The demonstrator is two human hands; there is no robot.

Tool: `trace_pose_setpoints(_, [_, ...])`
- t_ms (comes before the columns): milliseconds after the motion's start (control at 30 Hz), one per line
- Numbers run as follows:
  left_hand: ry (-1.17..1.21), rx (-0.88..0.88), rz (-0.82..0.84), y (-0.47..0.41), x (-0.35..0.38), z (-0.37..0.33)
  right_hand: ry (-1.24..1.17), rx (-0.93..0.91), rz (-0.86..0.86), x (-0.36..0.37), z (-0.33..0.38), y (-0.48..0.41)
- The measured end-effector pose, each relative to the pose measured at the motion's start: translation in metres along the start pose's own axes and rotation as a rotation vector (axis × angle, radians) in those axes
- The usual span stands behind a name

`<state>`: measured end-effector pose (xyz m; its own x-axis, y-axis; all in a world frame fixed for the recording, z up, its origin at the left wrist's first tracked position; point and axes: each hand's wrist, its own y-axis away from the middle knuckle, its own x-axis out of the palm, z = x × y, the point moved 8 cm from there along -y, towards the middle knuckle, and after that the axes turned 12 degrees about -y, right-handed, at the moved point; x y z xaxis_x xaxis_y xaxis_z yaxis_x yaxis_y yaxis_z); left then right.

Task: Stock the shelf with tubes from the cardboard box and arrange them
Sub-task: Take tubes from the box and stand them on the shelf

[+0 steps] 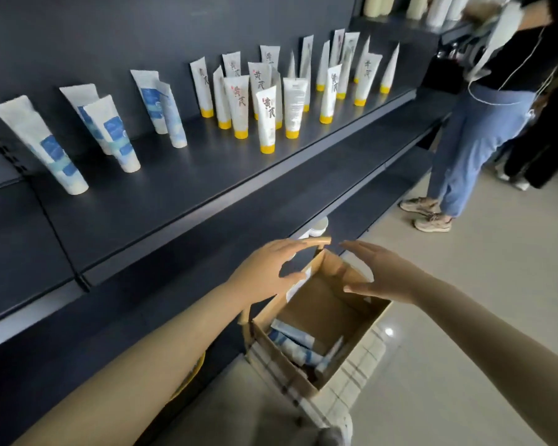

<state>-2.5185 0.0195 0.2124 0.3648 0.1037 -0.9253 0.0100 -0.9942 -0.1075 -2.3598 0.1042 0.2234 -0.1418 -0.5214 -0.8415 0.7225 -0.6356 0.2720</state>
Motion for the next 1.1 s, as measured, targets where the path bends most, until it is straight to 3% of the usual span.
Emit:
trace_pose_setpoints(333, [0.055,-0.19,0.246,-0.043,0.165,0.031,-0.077,0.034,0.304,0.067,-0.155,-0.077])
trace_pose_setpoints(533, [0.125,-0.357,0.391,-0.028,0.269,0.076,-0.126,0.057,0.569,0.163,-0.212,-0.121])
trace_pose_setpoints(667, [0.166,-0.339,0.492,-0.029,0.324,0.1,-0.175,0.15,0.767,0.231,-0.245,-0.146])
trace_pose_setpoints(867, [0.17,-0.327,0.594,-0.036,0.396,0.135,-0.156,0.333,0.889,0.293,-0.288,-0.172])
trace_pose_setpoints(1100, [0.186,-0.32,0.782,-0.038,0.445,0.162,-0.166,0.394,0.929,0.333,-0.312,-0.179])
